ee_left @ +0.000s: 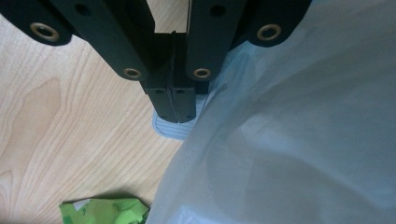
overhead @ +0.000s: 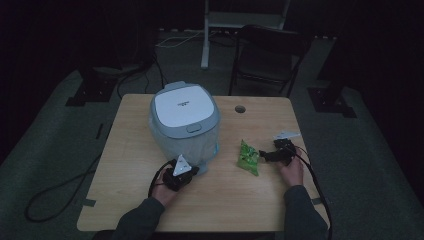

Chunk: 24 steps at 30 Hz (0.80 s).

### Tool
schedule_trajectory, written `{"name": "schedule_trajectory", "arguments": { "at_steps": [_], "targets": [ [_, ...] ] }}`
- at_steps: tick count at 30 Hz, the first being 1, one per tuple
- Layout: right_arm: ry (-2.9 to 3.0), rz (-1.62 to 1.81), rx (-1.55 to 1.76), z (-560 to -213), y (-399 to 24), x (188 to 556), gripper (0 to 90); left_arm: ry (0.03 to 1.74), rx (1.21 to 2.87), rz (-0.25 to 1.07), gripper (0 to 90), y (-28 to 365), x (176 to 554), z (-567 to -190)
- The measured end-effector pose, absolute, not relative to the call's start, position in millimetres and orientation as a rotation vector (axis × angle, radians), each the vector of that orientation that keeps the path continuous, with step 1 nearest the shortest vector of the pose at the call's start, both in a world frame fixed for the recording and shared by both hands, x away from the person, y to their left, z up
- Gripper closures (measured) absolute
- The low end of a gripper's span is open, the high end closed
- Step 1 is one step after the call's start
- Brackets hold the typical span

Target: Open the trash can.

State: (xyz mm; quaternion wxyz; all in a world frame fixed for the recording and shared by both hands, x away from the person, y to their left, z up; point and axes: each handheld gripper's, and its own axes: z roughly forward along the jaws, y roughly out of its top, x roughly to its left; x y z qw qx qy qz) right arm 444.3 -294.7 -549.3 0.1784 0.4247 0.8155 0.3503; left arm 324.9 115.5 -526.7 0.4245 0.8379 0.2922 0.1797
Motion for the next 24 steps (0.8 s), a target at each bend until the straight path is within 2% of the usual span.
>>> {"name": "schedule_trajectory", "arguments": {
  "at_steps": [24],
  "targets": [
    [2.3, 0.987, 1.209, -549.3, -294.2, 443.6, 11.4, 0.735, 2.065, 0.443, 90.0, 114.8, 328.7, -537.3]
  ]
}}
